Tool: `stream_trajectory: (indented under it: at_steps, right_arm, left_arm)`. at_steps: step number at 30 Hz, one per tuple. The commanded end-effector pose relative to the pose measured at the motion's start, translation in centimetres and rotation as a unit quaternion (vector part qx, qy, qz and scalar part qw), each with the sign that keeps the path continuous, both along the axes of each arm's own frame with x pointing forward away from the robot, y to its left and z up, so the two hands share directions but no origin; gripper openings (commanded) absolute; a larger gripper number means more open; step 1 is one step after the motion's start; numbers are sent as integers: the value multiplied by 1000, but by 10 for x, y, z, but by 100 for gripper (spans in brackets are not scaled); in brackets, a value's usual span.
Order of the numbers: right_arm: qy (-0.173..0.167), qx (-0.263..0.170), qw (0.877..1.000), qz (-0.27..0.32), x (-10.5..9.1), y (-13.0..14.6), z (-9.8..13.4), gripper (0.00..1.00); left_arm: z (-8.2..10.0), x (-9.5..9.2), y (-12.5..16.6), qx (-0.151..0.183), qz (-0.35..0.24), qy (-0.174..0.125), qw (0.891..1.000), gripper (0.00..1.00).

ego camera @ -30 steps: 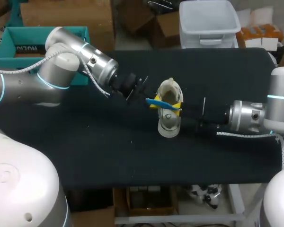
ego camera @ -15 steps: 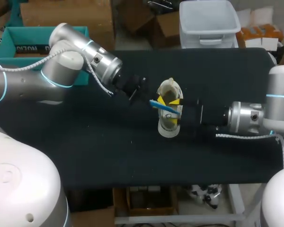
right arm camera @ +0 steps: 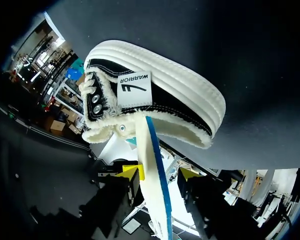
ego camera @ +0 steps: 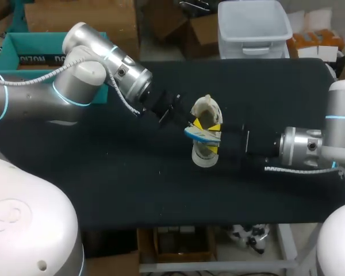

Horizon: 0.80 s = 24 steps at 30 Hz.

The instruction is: Open the shoe tongue, take the insole out of the shoe, put the insole back into the shoe, and pack the shoe into the shoebox

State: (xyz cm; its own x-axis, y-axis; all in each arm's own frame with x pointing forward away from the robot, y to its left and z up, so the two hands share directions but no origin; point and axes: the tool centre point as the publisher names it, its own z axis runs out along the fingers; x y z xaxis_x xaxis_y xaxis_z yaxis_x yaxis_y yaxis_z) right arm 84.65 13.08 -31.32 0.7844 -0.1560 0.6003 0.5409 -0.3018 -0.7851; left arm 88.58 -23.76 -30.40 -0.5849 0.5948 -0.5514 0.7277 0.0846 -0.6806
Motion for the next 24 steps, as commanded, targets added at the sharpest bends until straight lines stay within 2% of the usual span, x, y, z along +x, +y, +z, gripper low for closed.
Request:
stream_trajectory:
  at_steps: [1, 11, 19, 24]
  right_arm:
    - [-1, 0, 1000, -6, -6, -3, 2, 0]
    - [13, -14, 1000, 2, 8, -1, -3, 0]
    - [1, -38, 999, 2, 18, 3, -8, 0]
    - [-3, -47, 999, -4, 20, 5, -9, 0]
  left_arm:
    - [1, 2, 3, 3, 5, -4, 1000, 0]
    - [-2, 9, 4, 11, 2, -9, 1000, 0]
    - [-10, 24, 2, 15, 3, -2, 1000, 0]
    - [-16, 28, -5, 21, -3, 5, 1000, 0]
